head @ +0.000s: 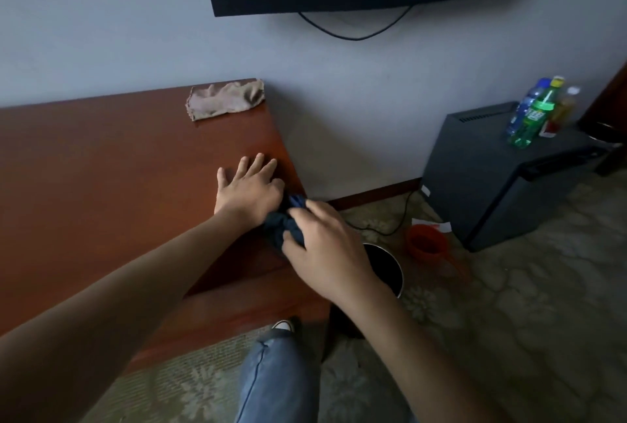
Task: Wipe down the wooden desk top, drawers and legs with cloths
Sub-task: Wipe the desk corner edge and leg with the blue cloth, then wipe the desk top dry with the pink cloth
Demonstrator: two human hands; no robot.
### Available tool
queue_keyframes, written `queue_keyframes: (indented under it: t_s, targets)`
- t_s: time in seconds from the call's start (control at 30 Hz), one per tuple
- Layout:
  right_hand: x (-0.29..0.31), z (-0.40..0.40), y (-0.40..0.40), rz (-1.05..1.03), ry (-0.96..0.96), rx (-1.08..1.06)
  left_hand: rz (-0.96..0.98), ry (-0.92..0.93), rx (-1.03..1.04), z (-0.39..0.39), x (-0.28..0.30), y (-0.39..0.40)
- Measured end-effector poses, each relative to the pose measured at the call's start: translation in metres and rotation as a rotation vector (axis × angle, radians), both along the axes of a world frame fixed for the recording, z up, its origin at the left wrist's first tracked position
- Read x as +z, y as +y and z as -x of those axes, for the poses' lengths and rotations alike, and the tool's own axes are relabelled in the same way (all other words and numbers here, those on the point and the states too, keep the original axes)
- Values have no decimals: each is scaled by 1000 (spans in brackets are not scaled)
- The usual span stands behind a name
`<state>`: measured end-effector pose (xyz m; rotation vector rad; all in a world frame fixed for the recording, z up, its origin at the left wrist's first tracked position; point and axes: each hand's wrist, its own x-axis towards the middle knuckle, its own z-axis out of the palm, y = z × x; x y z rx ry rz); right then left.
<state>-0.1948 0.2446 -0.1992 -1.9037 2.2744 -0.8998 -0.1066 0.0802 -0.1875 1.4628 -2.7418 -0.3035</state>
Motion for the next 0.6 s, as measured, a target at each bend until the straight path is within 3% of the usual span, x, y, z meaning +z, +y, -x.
queue_keyframes:
  t_s: [0.2,0.27,0.4,0.6]
  targets:
    - [19,-14,-16,-195,143,-166,-221,332,-139,-33,12,29]
    - [38,-22,-19,-224,-65,-141,-305,431,-217,-49,9,32]
    - [69,-44,-20,-163,-468,-19,-497,825,-219,-91,11,35]
    - [81,-45,-29,-207,-464,-100,-635,1147,50,-156,28,26]
